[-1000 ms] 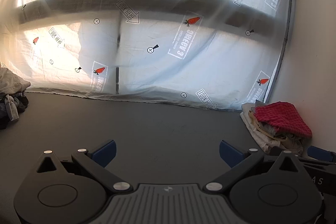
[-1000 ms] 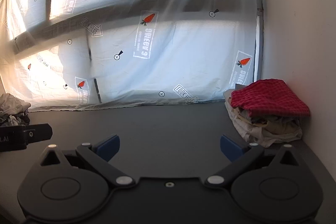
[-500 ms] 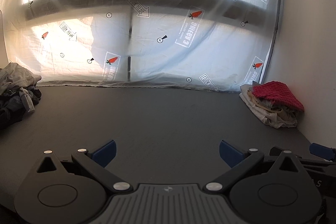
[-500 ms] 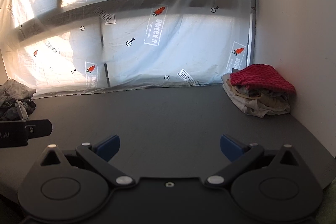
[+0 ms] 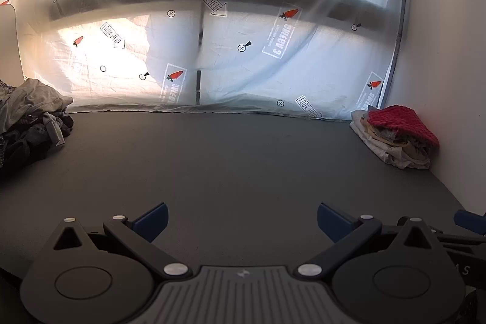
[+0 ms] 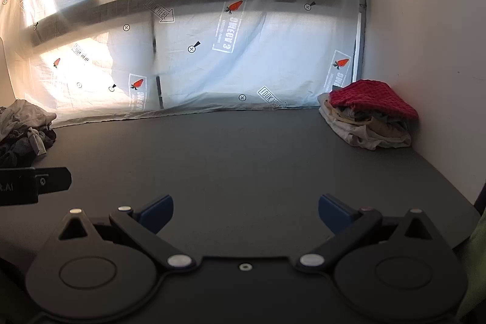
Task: Fold clothes
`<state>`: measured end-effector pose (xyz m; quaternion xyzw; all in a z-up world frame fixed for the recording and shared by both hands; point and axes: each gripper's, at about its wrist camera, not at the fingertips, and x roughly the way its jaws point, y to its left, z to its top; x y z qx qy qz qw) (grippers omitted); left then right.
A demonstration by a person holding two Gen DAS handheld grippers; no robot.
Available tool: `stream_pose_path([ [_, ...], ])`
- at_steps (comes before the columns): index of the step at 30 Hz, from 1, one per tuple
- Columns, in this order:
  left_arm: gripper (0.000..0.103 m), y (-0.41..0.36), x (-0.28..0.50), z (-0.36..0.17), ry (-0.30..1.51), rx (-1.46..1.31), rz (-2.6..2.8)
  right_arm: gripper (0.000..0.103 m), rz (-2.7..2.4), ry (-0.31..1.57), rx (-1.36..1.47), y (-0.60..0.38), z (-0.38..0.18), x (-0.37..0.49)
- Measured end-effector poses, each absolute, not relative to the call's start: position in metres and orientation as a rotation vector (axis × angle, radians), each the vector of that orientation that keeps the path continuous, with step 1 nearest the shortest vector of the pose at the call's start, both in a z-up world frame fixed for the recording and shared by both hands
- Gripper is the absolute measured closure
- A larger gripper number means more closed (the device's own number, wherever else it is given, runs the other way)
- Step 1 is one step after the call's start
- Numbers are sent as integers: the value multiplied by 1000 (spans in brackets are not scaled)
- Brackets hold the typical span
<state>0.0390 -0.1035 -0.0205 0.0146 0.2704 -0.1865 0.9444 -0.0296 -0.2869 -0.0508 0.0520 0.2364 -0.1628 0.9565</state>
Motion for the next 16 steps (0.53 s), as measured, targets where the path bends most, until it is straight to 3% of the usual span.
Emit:
stream_pose_path([
  [16, 0, -94, 26, -21, 534, 31, -366, 0, -316, 465, 87, -274, -48, -40],
])
